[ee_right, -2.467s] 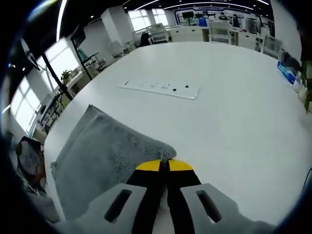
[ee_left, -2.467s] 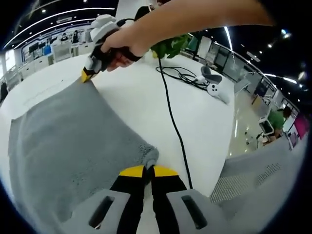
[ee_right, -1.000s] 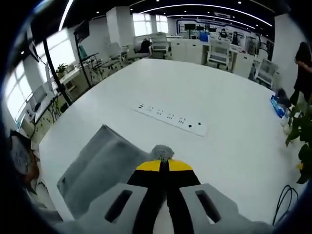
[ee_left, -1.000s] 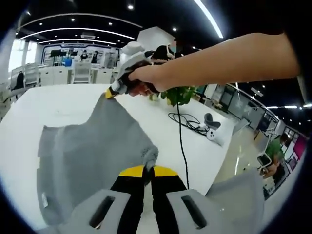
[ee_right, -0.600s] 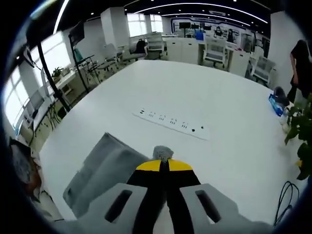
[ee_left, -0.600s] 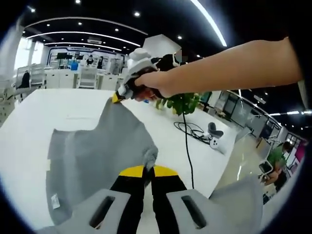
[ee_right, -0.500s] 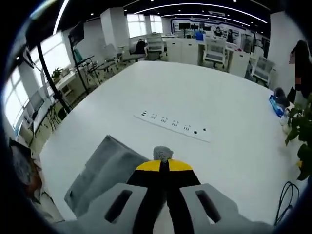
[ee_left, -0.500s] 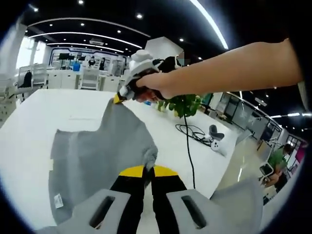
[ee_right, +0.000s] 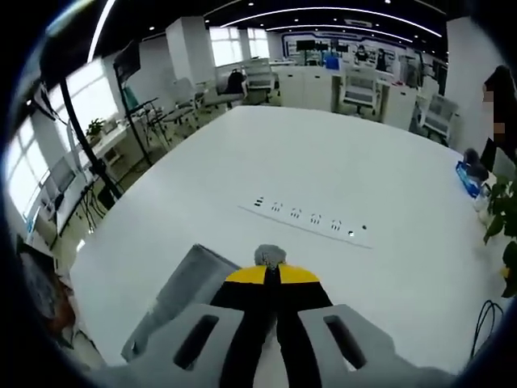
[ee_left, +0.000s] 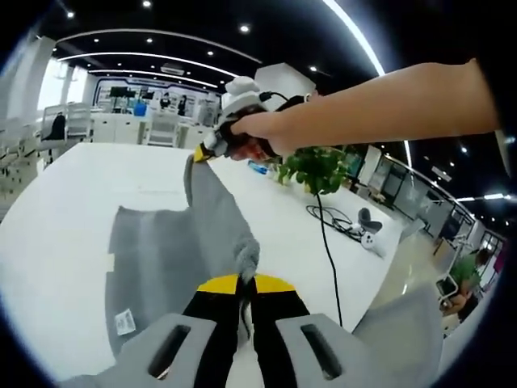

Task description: Fold the towel on the table until its edges align and the towel forms a compact rectangular stack.

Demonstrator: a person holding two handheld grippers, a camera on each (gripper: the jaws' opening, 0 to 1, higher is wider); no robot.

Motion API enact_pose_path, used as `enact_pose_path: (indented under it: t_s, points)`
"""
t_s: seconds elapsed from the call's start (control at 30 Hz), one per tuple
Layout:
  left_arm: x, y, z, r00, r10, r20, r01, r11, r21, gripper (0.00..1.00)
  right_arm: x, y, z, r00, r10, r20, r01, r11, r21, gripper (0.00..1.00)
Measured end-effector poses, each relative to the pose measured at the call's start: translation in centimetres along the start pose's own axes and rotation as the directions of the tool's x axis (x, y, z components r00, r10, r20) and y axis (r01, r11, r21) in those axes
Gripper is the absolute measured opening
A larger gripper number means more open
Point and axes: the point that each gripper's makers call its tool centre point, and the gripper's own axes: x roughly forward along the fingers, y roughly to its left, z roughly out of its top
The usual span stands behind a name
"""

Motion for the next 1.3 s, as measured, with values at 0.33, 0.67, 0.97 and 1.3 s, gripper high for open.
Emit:
enact_pose_path:
  t_s: [0.33,0.67,0.97,1.3]
  points:
    - [-1.4,3.3,-1.3,0.999,0.052,-0.004,-0.052,0.998,0.023,0.04,2.2,2.4,0.1,1.0,0.016,0.006,-0.016,1.0,0.005,0.0]
    - [-2.2,4.5,-1.2,0.998,0.059,0.028,-0.058,0.998,-0.021,0.04,4.0,5.5,1.2,0.998,0.055,0.022,-0.055,0.998,-0.014,0.0]
    - [-2.9,7.0,-3.3,0.994,0.107,0.006,-0.107,0.993,-0.053,0.04,5.8,7.4,0.0,0.998,0.07,0.002,-0.07,0.997,-0.036,0.0]
    - [-3.6,9.9,-5.9,0.985,0.169,-0.039,-0.171,0.983,-0.07,0.04,7.9,9.7,-1.1,0.995,0.099,-0.016,-0.1,0.993,-0.058,0.0]
